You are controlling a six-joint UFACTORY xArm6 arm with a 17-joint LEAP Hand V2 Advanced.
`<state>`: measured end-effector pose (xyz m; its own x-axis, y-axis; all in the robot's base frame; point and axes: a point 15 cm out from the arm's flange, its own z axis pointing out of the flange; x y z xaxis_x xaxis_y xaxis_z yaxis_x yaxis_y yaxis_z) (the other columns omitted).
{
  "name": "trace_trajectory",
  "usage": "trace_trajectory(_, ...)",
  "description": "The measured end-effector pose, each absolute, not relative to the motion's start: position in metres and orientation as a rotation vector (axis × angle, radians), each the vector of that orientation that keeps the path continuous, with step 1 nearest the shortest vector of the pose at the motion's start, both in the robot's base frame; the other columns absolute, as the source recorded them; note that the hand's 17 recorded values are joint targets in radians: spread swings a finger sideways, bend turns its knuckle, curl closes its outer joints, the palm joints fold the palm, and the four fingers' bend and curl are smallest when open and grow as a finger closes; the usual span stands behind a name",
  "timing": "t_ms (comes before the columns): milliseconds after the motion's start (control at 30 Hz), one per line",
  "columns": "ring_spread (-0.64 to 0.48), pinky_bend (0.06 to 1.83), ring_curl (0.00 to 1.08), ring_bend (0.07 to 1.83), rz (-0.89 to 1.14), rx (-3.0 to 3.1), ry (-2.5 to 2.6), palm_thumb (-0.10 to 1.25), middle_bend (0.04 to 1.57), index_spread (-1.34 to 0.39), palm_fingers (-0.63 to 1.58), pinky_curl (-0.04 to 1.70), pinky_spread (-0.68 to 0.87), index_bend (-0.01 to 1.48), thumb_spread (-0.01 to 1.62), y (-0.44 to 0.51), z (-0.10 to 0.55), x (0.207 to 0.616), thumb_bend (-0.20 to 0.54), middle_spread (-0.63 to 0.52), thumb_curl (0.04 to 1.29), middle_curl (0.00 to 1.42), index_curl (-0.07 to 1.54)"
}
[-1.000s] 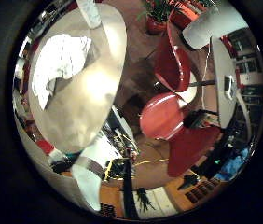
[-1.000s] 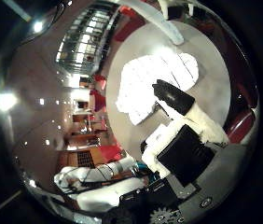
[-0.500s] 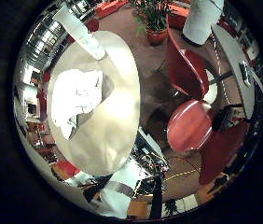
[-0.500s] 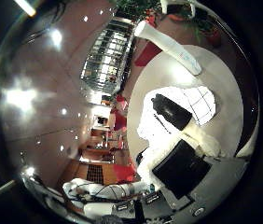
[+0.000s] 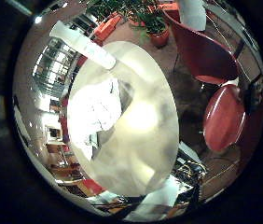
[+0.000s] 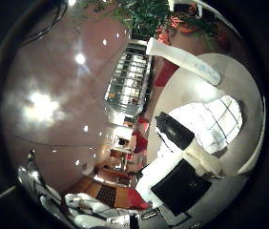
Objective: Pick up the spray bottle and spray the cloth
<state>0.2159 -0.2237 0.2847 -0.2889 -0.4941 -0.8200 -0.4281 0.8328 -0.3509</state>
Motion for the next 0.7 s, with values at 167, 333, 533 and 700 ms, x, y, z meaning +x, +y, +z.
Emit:
trace_trajectory(167, 0.13, 0.42, 0.31, 0.58, -0.161, -0.551, 1.893, 0.75, 0.3, -0.14, 0.18, 0.39, 0.34, 0.16, 1.17, -0.241, 0.279, 0.2, -0.018, 0.13, 0.35, 0.43, 0.31)
trace_trajectory(333, 0.13, 0.44, 0.31, 0.59, -0.27, -0.454, 1.839, 0.72, 0.31, -0.12, 0.17, 0.39, 0.34, 0.15, 1.15, -0.264, 0.291, 0.191, -0.023, 0.14, 0.35, 0.42, 0.3)
trace_trajectory(533, 0.13, 0.43, 0.32, 0.6, -0.416, -0.305, 1.725, 0.68, 0.32, -0.11, 0.14, 0.38, 0.35, 0.16, 1.15, -0.301, 0.314, 0.183, -0.02, 0.15, 0.36, 0.42, 0.3)
trace_trajectory(700, 0.11, 0.41, 0.33, 0.61, -0.529, -0.211, 1.654, 0.68, 0.34, -0.11, 0.17, 0.37, 0.35, 0.17, 1.15, -0.329, 0.322, 0.165, -0.019, 0.13, 0.37, 0.43, 0.3)
